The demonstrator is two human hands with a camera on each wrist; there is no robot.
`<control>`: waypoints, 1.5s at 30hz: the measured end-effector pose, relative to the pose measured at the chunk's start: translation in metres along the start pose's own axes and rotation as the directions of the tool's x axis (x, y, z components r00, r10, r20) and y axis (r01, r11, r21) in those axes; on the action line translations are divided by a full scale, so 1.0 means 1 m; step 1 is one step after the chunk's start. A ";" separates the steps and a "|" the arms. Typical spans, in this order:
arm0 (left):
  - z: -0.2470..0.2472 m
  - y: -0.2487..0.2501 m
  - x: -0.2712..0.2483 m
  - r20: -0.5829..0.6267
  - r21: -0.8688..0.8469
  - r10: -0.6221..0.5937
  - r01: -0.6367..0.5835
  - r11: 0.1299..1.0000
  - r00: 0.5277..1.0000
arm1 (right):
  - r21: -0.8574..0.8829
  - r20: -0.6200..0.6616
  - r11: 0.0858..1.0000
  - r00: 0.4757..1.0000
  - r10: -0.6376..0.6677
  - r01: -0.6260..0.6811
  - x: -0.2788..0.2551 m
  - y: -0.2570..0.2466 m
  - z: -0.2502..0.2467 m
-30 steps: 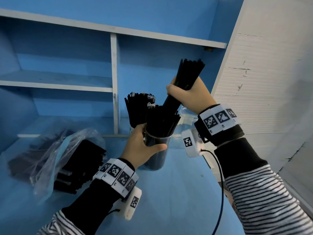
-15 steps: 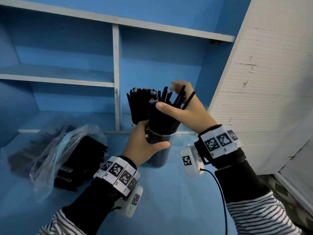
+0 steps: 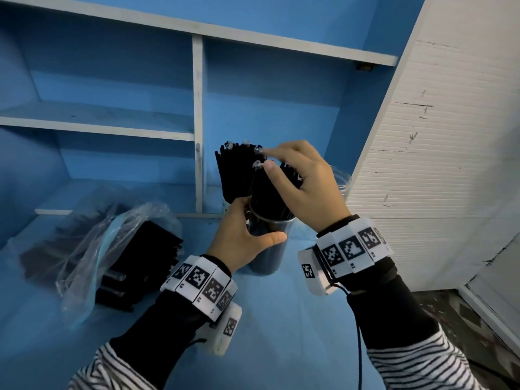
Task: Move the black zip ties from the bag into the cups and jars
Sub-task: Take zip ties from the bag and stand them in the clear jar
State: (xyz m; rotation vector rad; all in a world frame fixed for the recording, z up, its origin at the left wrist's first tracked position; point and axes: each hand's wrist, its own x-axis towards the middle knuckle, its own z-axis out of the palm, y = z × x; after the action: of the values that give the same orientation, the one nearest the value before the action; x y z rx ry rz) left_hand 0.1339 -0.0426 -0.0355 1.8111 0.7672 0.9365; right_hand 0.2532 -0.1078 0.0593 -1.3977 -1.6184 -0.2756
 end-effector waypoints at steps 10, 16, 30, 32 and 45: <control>0.003 0.008 -0.005 0.011 0.015 -0.004 0.003 1.000 1.000 | -0.236 0.297 0.971 0.949 0.103 -0.031 -0.004 -0.001 0.006; -0.028 0.018 -0.022 0.043 0.153 -0.041 0.034 0.988 0.998 | -0.154 0.124 0.988 0.991 0.046 -0.026 -0.004 -0.011 0.004; -0.189 0.019 -0.083 -0.144 0.572 0.074 0.022 0.820 0.987 | 0.413 0.439 0.881 0.898 0.027 -0.229 -0.043 -0.070 0.097; -0.202 0.008 -0.087 -0.082 0.598 0.002 0.047 0.800 0.997 | 0.357 0.551 0.894 0.834 0.033 -0.271 -0.048 -0.068 0.119; -0.210 -0.015 -0.093 -0.200 0.473 -0.139 0.220 0.853 0.970 | 0.014 0.741 0.992 0.668 0.073 -0.125 -0.035 -0.070 0.199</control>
State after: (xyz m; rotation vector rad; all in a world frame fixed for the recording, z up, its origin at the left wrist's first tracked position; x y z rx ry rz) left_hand -0.0946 -0.0190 -0.0154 2.0643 1.3543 0.8132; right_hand 0.0909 -0.0159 -0.0444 -1.6522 -2.1574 0.4918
